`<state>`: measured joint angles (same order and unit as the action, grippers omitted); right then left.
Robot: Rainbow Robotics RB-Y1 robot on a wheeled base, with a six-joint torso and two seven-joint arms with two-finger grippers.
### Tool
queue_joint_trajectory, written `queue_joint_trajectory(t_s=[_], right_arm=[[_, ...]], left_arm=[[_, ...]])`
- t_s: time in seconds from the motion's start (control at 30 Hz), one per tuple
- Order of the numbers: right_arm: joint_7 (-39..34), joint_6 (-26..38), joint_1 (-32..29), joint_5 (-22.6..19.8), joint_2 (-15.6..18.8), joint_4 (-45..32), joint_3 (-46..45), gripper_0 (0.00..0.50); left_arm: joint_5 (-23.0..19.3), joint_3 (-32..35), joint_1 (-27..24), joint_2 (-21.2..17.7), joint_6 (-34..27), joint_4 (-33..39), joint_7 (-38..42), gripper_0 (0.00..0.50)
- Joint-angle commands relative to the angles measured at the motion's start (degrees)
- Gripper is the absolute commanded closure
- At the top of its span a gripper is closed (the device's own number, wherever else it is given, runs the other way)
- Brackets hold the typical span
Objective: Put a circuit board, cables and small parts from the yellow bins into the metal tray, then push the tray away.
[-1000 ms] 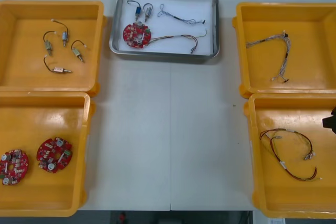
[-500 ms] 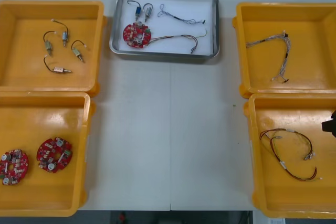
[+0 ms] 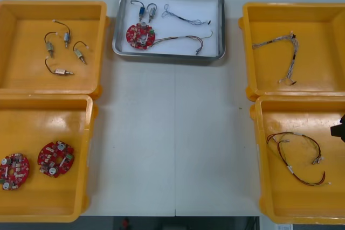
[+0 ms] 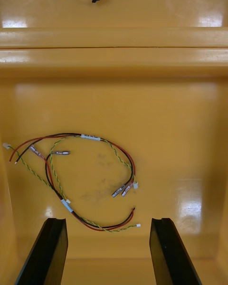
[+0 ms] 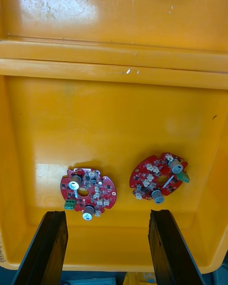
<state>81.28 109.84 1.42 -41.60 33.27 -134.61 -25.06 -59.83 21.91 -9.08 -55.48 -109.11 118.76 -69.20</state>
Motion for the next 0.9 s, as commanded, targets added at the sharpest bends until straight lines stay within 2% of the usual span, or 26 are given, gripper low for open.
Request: queue_joint_trajectory(t_s=[0.03, 0.9], right_arm=[[-1.65, 0.16, -1.15, -0.5, 1.98, -1.97, -1.22, 0.0], [-1.65, 0.16, -1.15, -0.5, 1.98, -1.97, -1.22, 0.0]], left_arm=[[0.24, -0.46, -1.55, -1.74, 0.48, 1.47, -5.69, 0.0], [0.24, -0.46, -1.55, -1.74, 0.48, 1.47, -5.69, 0.0]])
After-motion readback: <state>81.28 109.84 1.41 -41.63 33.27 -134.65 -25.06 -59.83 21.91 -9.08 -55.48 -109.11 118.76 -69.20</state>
